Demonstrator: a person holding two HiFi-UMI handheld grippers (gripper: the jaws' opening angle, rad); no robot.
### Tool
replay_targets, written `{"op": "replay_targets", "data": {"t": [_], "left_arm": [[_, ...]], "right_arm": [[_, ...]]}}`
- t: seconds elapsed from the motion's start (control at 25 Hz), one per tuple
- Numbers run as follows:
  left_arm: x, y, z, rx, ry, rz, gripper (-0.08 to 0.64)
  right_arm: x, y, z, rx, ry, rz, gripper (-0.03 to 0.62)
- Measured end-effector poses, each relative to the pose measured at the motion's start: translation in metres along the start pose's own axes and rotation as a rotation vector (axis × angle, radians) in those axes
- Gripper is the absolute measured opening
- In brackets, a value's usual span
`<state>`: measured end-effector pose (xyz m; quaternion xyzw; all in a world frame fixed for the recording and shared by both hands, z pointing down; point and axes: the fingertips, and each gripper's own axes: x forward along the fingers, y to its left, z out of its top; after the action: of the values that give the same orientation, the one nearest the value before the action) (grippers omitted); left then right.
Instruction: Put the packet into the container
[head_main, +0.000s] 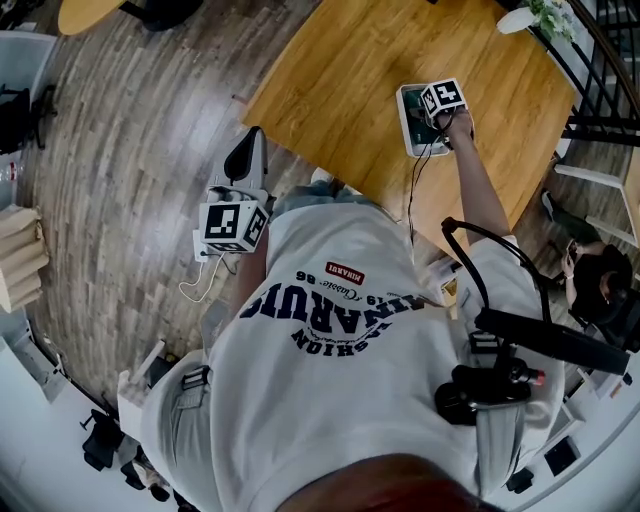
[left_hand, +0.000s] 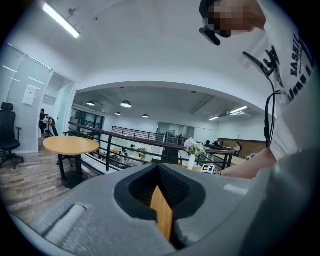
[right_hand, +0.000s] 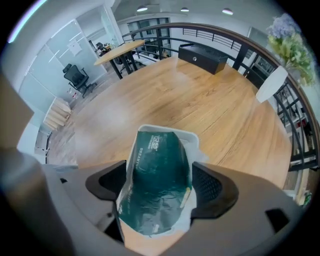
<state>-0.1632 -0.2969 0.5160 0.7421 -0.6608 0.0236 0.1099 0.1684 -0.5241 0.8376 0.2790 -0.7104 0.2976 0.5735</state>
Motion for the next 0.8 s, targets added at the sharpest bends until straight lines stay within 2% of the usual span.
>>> {"op": "replay_targets", "data": {"t": [0.24,0.44,0.56,0.68,0.8], "left_arm": [[0.008,-0.012,0.01,0.028,-0.018,-0.072,0.0],[0.027,-0.03,0.022,0.058,-0.036,-0.165,0.0],[0.035,-0.047,0.028,0.078,-0.05,-0.224,0.0],[0.049,-0.067,0.038,0.1,-0.063,-0.298,0.0],[0.066,-0.091,0.05,0.122,-0.079,-0.386,0.0]], "right_arm": [[-0.062,0.002,0.016,0.063,-0.157,-0.026,0.405],[-0.134,0.009,0.025,0.088,-0.317,-0.059,0.405],[-0.186,0.018,0.024,0.1,-0.452,-0.076,0.405],[-0.239,0.026,0.022,0.135,-0.631,-0.071,0.405],[-0.287,0.028,0.012,0.129,-0.774,-0.14,0.403]]}}
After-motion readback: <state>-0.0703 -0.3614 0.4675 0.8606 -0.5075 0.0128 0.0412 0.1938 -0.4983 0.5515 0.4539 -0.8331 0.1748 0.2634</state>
